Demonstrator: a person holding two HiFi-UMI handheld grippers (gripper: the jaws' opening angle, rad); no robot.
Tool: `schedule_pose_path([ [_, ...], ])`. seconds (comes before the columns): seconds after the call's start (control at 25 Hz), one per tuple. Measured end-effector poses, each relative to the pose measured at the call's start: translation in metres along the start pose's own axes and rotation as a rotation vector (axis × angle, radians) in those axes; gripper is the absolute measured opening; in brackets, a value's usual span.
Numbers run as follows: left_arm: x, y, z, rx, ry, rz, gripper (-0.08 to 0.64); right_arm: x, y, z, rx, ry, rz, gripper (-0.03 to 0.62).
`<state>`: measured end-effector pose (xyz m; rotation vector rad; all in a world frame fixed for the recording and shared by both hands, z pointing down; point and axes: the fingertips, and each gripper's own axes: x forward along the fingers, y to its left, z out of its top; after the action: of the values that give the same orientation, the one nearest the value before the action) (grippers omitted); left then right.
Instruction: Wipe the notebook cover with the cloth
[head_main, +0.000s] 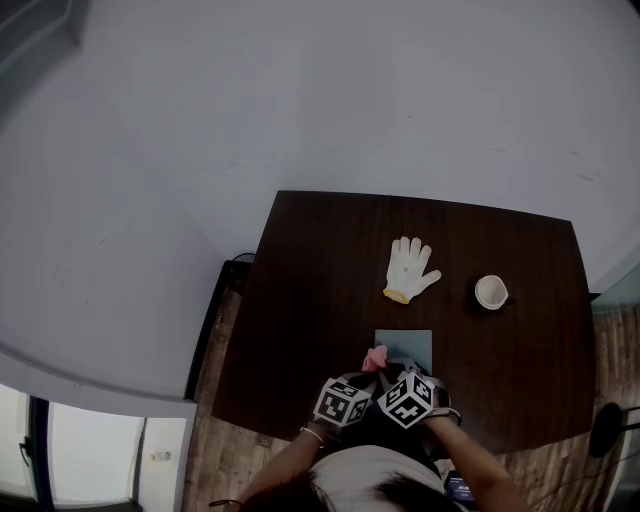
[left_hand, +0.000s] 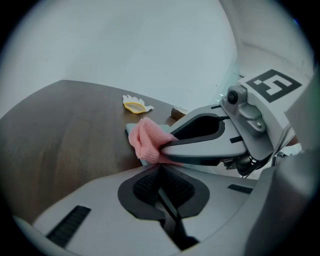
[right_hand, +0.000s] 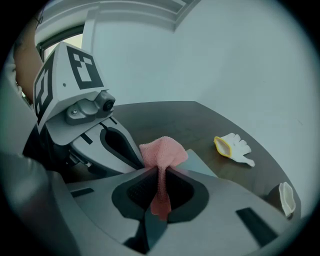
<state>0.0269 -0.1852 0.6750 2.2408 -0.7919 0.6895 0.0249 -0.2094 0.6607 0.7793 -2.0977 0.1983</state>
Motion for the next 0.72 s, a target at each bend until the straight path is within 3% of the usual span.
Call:
schedule_pose_path([
  [0.36, -0.001, -0.004, -0.002, 0.044, 0.005, -0.011, 0.018, 0.014, 0.002, -0.008, -0.009, 0.053, 0.041, 0.043],
  [0.72, -0.001, -0.001, 0.000, 0.000, -0.005, -0.018, 0.018, 0.007, -0.013, -0.026, 0.034, 0.075, 0.014, 0.043],
])
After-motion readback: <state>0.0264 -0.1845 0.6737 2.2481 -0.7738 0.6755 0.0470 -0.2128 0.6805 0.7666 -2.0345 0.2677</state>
